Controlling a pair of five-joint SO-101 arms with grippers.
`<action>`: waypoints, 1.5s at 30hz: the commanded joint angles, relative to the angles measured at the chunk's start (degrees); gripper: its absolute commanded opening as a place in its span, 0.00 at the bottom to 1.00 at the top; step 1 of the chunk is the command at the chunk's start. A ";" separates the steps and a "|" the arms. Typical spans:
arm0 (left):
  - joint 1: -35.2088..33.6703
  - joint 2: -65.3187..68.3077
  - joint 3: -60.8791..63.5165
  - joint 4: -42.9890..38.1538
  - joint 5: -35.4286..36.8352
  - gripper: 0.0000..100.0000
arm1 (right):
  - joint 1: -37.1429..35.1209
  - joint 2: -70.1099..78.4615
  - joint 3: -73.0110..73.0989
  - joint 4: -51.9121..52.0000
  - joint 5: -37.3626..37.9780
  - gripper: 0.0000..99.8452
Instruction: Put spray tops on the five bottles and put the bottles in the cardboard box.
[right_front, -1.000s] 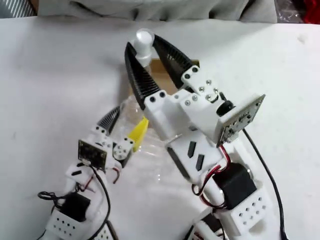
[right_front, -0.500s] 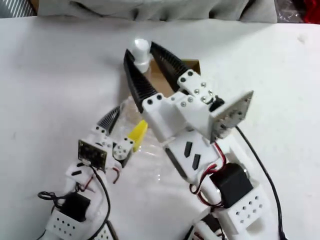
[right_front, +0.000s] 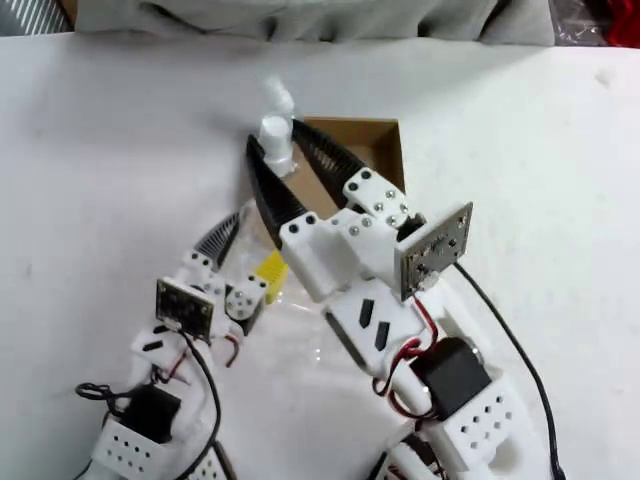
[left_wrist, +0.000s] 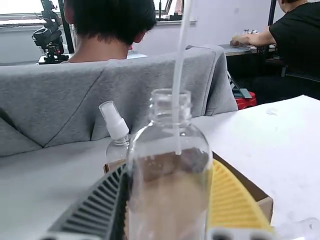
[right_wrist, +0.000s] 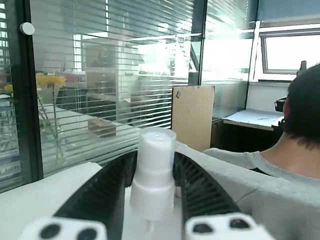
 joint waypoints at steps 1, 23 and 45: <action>-0.40 -0.84 -0.09 -1.67 -0.70 0.03 | -0.48 -0.84 1.14 -2.42 -0.18 0.01; -0.40 -0.84 -0.09 -0.44 -0.62 0.03 | -1.98 3.47 0.18 13.05 -0.35 0.21; -6.20 -0.66 -6.51 7.56 10.11 0.03 | 11.65 -1.36 -7.82 37.05 -8.70 0.01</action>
